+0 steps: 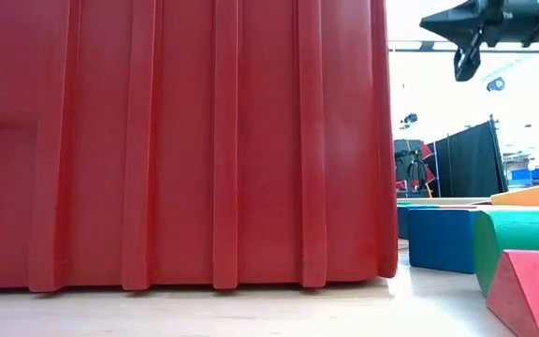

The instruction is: Sort blocks

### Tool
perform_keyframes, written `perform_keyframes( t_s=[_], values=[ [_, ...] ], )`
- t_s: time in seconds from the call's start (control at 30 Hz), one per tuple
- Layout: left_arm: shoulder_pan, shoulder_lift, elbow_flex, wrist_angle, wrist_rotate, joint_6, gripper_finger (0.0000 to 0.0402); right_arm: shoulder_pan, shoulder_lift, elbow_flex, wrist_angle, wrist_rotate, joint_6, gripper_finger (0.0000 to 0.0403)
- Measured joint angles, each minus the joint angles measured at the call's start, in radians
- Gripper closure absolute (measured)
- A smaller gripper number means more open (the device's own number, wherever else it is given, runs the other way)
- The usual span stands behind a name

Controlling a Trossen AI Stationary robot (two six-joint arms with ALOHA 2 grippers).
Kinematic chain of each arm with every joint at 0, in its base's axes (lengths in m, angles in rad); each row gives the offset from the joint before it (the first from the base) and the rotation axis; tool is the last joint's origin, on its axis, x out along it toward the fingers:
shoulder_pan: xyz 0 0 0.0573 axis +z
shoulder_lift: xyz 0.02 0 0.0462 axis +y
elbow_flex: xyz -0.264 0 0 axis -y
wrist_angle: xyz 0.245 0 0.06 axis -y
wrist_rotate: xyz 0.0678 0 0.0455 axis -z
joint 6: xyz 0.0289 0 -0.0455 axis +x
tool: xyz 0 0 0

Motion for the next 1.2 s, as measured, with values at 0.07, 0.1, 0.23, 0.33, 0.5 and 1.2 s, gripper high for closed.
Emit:
perform_keyframes(
  t_s=[0.07,0.1,0.23,0.33,0.5,1.2],
  values=[
    [0.0,-0.001,-0.029,0.038,0.0,0.002,0.0401,0.0,-0.034,-0.033,-0.003,0.001,-0.006,0.0403],
    [0.0,-0.001,-0.042,0.043,0.0,0.003,0.0401,0.0,-0.051,-0.05,-0.004,0.0,-0.008,0.0403],
    [0.0,0.0,-0.075,0.067,0.0,0.013,0.0402,0.0,-0.119,-0.114,-0.004,0.001,-0.025,0.0403],
    [0.0,0.0,-0.104,0.097,0.0,0.033,0.0402,0.0,-0.163,-0.158,-0.003,0.001,-0.049,0.0403],
    [0.0,-0.001,-0.127,0.127,0.0,0.074,0.0402,0.0,-0.216,-0.221,-0.003,0.001,-0.1,0.0403],
    [-0.001,0.001,-0.124,0.108,-0.054,0.157,0.0402,0.0,-0.238,-0.349,-0.004,0.027,-0.252,0.0403]
  ],
)
